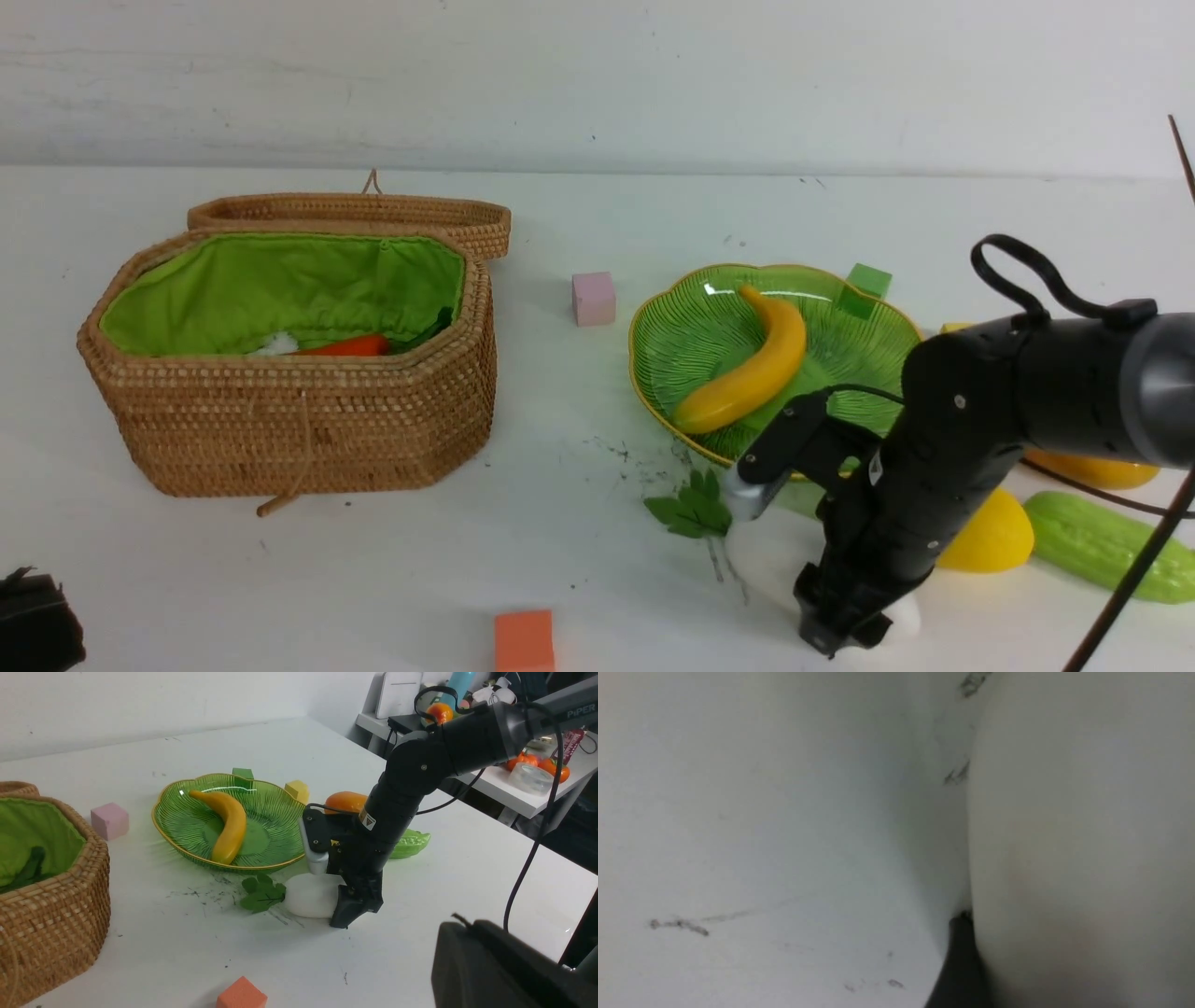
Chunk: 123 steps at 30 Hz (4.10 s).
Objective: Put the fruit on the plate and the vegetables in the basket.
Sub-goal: Take a daikon with your right arm and place it on the basket on the left, then use the right arm to grab a lemon and put it into the right plate
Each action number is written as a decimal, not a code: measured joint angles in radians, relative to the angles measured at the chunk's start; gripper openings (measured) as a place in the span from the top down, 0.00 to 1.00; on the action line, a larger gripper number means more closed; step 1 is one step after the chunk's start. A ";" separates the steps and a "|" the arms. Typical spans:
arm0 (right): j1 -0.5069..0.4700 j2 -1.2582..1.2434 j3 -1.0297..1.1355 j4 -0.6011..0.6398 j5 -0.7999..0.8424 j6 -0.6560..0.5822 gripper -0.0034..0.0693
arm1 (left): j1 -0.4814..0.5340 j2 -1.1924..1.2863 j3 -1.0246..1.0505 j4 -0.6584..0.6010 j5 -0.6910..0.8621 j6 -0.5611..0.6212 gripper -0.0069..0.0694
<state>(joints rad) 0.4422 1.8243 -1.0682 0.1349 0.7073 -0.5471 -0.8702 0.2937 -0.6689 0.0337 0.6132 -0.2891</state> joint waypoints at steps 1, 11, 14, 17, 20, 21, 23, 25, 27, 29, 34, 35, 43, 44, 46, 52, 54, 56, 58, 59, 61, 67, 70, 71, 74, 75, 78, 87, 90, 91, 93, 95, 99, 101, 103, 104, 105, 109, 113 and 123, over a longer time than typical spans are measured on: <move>0.000 -0.001 0.000 0.004 0.008 -0.001 0.25 | 0.000 0.000 0.000 0.000 0.001 0.000 0.93; 0.035 -0.119 0.003 0.056 0.081 -0.015 0.25 | 0.000 0.000 0.000 0.000 0.010 0.000 0.93; 0.047 -0.136 0.003 0.061 0.103 -0.020 0.25 | 0.000 0.000 0.000 0.000 0.012 0.000 0.93; 0.050 -0.145 0.005 0.069 0.126 -0.021 0.25 | 0.000 0.000 0.000 0.003 0.013 0.000 0.93; 0.050 -0.159 0.005 0.090 0.147 -0.021 0.25 | 0.000 0.000 0.000 0.007 0.013 0.000 0.93; 0.050 -0.169 0.005 0.105 0.154 -0.022 0.25 | 0.000 0.000 0.000 0.008 0.013 0.000 0.93; 0.050 -0.200 0.006 0.144 0.169 -0.025 0.25 | 0.000 0.000 0.000 0.014 0.015 0.000 0.93; 0.050 -0.217 0.005 0.168 0.177 -0.026 0.25 | 0.000 0.000 0.000 0.023 0.015 0.000 0.93; 0.050 -0.260 -0.014 0.229 0.192 -0.026 0.25 | 0.000 0.000 0.000 0.047 0.016 0.000 0.93; 0.050 -0.290 -0.046 0.279 0.201 -0.026 0.25 | 0.000 0.000 0.000 0.075 0.016 -0.017 0.93; 0.062 -0.310 -0.173 0.384 0.201 -0.026 0.25 | 0.000 0.000 0.000 0.210 0.033 -0.131 0.92; 0.073 -0.310 -0.203 0.396 0.194 -0.026 0.25 | 0.000 0.000 0.000 0.252 0.043 -0.168 0.92; 0.201 -0.251 -0.455 0.421 0.045 -0.027 0.25 | -0.001 0.000 0.000 0.516 0.092 -0.426 0.92; 0.216 -0.233 -0.488 0.421 0.031 -0.027 0.25 | -0.001 0.000 0.000 0.534 0.095 -0.438 0.92; 0.236 -0.199 -0.536 0.421 0.014 -0.027 0.25 | -0.001 0.000 0.000 0.554 0.100 -0.452 0.92; 0.286 -0.057 -0.726 0.430 -0.015 -0.027 0.25 | -0.001 0.000 0.000 0.594 0.142 -0.466 0.92; 0.291 -0.014 -0.775 0.443 -0.020 -0.027 0.25 | -0.001 0.000 0.000 0.607 0.155 -0.468 0.92; 0.293 0.027 -0.823 0.455 -0.025 -0.027 0.25 | -0.001 0.000 0.000 0.622 0.170 -0.476 0.92; 0.293 0.076 -0.884 0.462 -0.026 -0.027 0.25 | -0.001 0.000 0.000 0.646 0.184 -0.494 0.92; 0.293 0.094 -0.903 0.464 -0.027 -0.027 0.25 | -0.001 0.000 0.000 0.657 0.186 -0.503 0.92; 0.293 0.119 -0.939 0.467 -0.028 -0.027 0.25 | -0.001 0.000 0.000 0.670 0.189 -0.513 0.92; 0.299 0.170 -0.991 0.472 -0.034 -0.027 0.25 | -0.001 0.000 0.000 0.688 0.195 -0.523 0.92; 0.299 0.191 -0.995 0.477 -0.065 -0.038 0.25 | -0.001 0.000 0.000 0.690 0.203 -0.523 0.92; 0.299 0.201 -0.996 0.482 -0.087 -0.048 0.25 | -0.001 0.000 0.000 0.690 0.206 -0.523 0.92; 0.299 0.225 -0.997 0.500 -0.134 -0.080 0.25 | -0.001 0.000 0.000 0.699 0.207 -0.523 0.92; 0.299 0.252 -0.997 0.509 -0.174 -0.107 0.25 | -0.001 0.000 0.000 0.711 0.207 -0.530 0.92; 0.299 0.292 -0.997 0.512 -0.240 -0.152 0.25 | -0.001 0.000 0.000 0.739 0.207 -0.546 0.92; 0.299 0.371 -0.997 0.525 -0.387 -0.185 0.25 | -0.001 0.000 0.000 0.755 0.207 -0.573 0.92; 0.299 0.390 -0.997 0.524 -0.416 -0.186 0.25 | -0.001 0.000 0.000 0.756 0.193 -0.575 0.92; 0.299 0.393 -0.997 0.523 -0.422 -0.187 0.25 | -0.001 0.000 0.000 0.755 0.187 -0.575 0.92; 0.299 0.407 -0.997 0.522 -0.434 -0.187 0.25 | -0.001 0.000 0.000 0.753 0.172 -0.575 0.92; 0.299 0.413 -0.997 0.522 -0.437 -0.187 0.25 | -0.001 0.000 0.000 0.747 0.161 -0.575 0.92; 0.299 0.419 -0.997 0.518 -0.437 -0.187 0.23 | -0.001 0.000 0.000 0.734 0.156 -0.575 0.92; 0.299 0.419 -0.997 0.513 -0.438 -0.187 0.19 | -0.001 0.000 0.000 0.728 0.154 -0.575 0.92; 0.299 0.419 -0.997 0.509 -0.440 -0.187 0.16 | -0.001 0.000 0.000 0.726 0.154 -0.575 0.92; 0.299 0.419 -0.997 0.503 -0.442 -0.187 0.15 | -0.001 0.000 0.000 0.723 0.153 -0.575 0.92; 0.299 0.419 -0.997 0.502 -0.443 -0.187 0.14 | -0.001 0.000 0.000 0.723 0.153 -0.575 0.92; 0.299 0.419 -0.997 0.502 -0.444 -0.187 0.14 | -0.001 0.000 0.000 0.713 0.153 -0.575 0.91; 0.299 0.413 -0.997 0.502 -0.422 -0.187 0.16 | -0.001 0.000 0.000 0.712 0.153 -0.575 0.91; 0.290 0.168 -0.997 0.307 0.193 0.088 0.47 | -0.001 0.000 0.000 0.709 0.138 -0.575 0.90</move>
<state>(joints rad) 0.7318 1.9923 -2.0657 0.4420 0.9002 -0.4594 -0.8713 0.2937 -0.6689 0.7425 0.7513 -0.8637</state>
